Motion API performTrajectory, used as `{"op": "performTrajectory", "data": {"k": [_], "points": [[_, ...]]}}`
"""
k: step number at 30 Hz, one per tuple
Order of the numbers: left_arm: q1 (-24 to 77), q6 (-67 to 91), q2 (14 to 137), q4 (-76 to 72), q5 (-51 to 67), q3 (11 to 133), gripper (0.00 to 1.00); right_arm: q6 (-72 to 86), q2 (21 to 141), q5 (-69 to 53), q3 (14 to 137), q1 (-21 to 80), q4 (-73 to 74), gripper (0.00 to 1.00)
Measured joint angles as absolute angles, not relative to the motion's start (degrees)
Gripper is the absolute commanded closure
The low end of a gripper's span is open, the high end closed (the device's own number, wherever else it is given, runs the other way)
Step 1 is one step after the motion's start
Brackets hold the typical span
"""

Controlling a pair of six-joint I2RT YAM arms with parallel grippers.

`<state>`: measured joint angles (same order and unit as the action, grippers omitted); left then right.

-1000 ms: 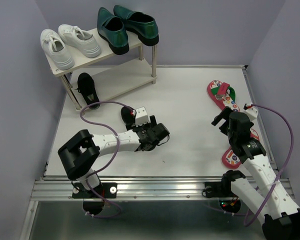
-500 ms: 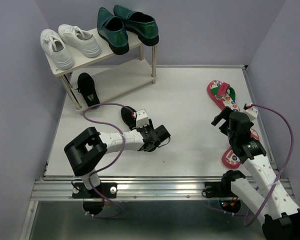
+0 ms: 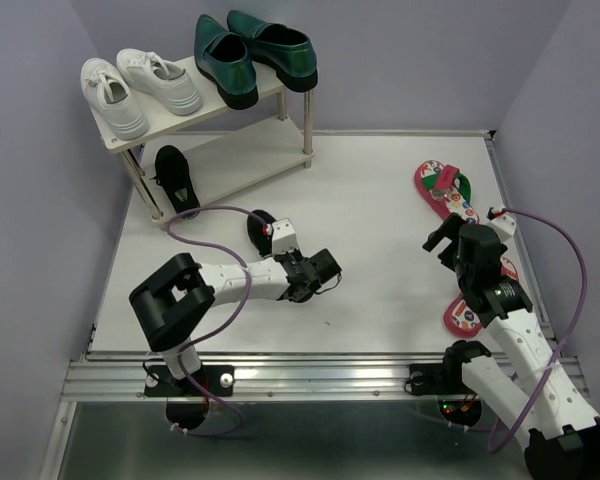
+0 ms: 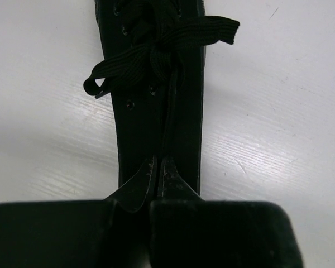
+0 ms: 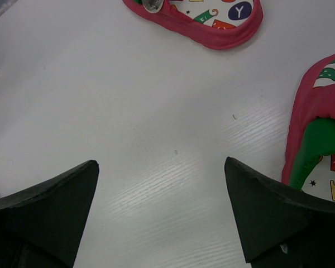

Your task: Place and organize the shoes onto the shoe shelf

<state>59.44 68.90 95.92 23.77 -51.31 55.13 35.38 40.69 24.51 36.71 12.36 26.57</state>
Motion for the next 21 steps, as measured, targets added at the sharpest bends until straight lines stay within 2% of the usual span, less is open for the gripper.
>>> {"op": "performTrajectory", "data": {"k": [6, 10, 15, 21], "points": [[59.48, 69.49, 93.80, 28.40, -51.46, 55.66, 1.00, 35.38, 40.71, 24.51, 36.71, 12.36, 26.57, 0.00], [59.51, 67.70, 86.32, 31.90, -52.71, 55.64, 1.00, 35.40, 40.93, 24.36, 36.71, 12.36, 26.55, 0.00], [59.46, 63.44, 75.94, 31.24, -56.10, 55.64, 1.00, 35.40, 40.97, 24.01, 36.71, 12.36, 26.50, 0.00], [59.33, 61.28, 72.99, 29.21, -59.09, 53.47, 1.00, 35.40, 40.97, 23.99, 36.71, 12.36, 26.50, 0.00]]}}
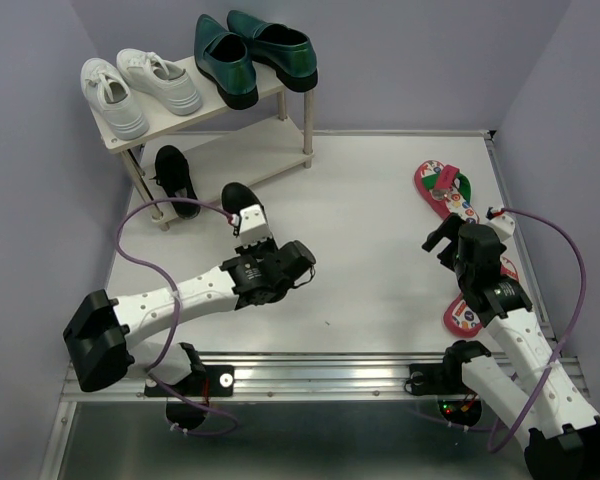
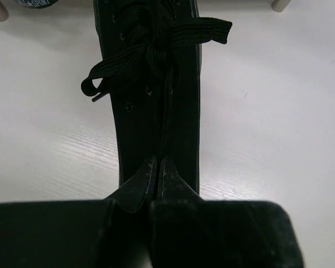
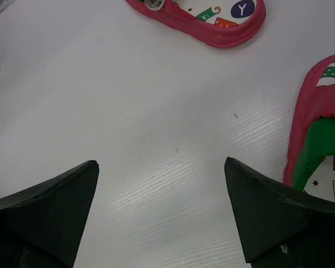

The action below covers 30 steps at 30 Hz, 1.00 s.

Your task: Place and organize the shoes onto the shoe shelf

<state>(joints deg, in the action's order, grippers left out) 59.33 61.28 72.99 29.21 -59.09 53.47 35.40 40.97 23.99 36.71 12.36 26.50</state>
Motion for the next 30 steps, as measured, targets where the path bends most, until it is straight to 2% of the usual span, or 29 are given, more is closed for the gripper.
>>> {"op": "performTrajectory", "data": {"k": [6, 18, 30], "points": [[57.58, 54.43, 72.55, 24.53, -59.66, 48.75, 1.00, 35.40, 40.97, 23.97, 36.71, 12.34, 26.50, 0.00], [41.45, 26.63, 68.95, 2.20, -50.83, 45.67, 1.00, 35.40, 40.95, 23.97, 36.71, 12.36, 26.50, 0.00], [33.19, 19.55, 78.17, -3.79, -42.22, 50.26, 1.00, 35.38, 40.95, 23.97, 36.71, 12.34, 26.52, 0.00]]}}
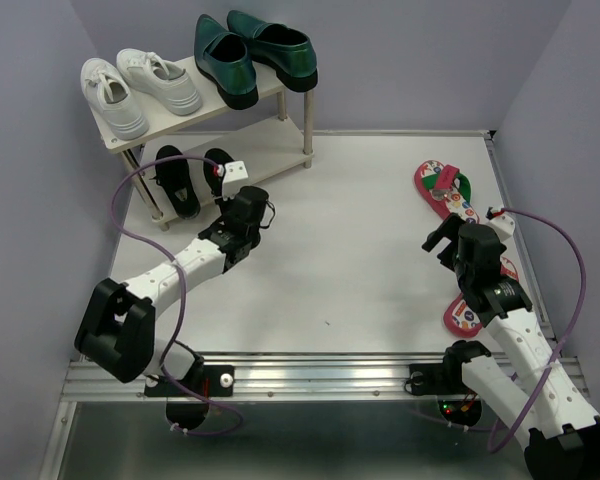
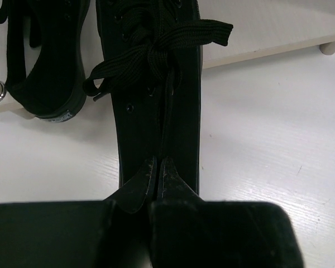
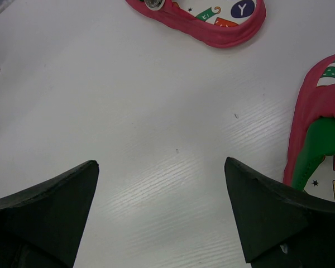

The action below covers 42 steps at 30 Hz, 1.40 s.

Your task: Place and organize the shoes onto the shoe shelf

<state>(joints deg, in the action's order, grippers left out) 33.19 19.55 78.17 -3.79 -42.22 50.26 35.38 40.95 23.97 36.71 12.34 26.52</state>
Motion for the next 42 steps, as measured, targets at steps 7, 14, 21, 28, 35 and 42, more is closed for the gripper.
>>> {"op": "performTrajectory", "data": {"k": [7, 14, 21, 28, 35, 42], "points": [[29.95, 18.28, 81.03, -5.13, -40.29, 52.45, 1.00, 35.35, 40.88, 23.97, 36.71, 12.36, 26.52, 0.00], [26.83, 15.57, 83.24, -5.89, -38.00, 54.92, 1.00, 35.16, 39.72, 23.97, 36.71, 12.36, 26.50, 0.00], [24.25, 13.80, 85.49, -6.72, -34.85, 56.18, 1.00, 35.11, 39.75, 23.97, 36.71, 12.36, 26.50, 0.00], [21.61, 11.88, 88.73, -7.22, -30.33, 57.41, 1.00, 34.89, 39.83, 23.99, 36.71, 12.36, 26.52, 0.00], [18.63, 10.31, 89.62, -7.70, -27.18, 58.50, 1.00, 34.87, 39.70, 24.03, 36.71, 12.34, 26.55, 0.00], [16.08, 9.21, 91.94, -8.80, -26.00, 60.69, 1.00, 34.89, 39.72, 24.05, 36.71, 12.36, 26.57, 0.00]]}}
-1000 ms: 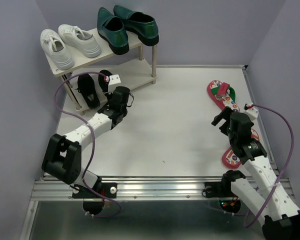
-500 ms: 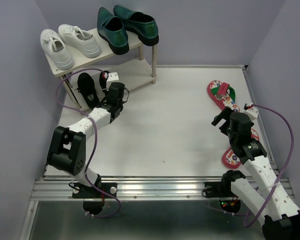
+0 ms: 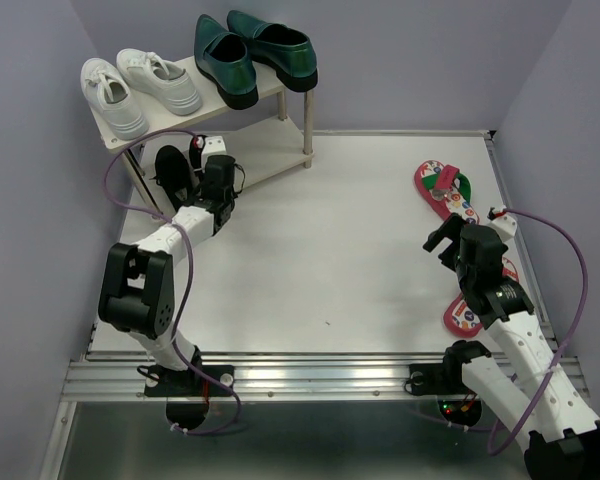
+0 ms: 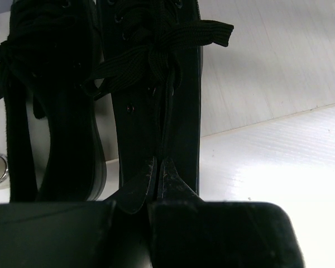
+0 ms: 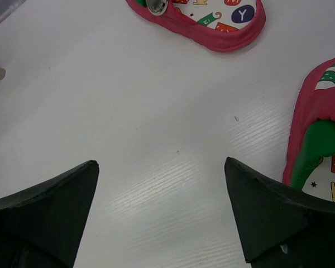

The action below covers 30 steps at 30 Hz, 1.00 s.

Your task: Place and organize the shoes onto the shoe shelf

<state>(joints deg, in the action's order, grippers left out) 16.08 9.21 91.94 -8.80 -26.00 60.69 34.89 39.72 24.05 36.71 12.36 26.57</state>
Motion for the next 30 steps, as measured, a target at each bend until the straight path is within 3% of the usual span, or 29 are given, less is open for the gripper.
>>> {"op": "performTrajectory", "data": {"k": [29, 30], "points": [[12.25, 9.98, 99.59, -12.80, -23.94, 65.04, 1.00, 34.89, 39.94, 25.08, 36.71, 12.36, 26.68, 0.00], [12.08, 10.22, 99.59, -12.49, -23.88, 65.25, 0.97, 34.89, 40.16, 25.10, 36.71, 12.34, 26.65, 0.00]]}}
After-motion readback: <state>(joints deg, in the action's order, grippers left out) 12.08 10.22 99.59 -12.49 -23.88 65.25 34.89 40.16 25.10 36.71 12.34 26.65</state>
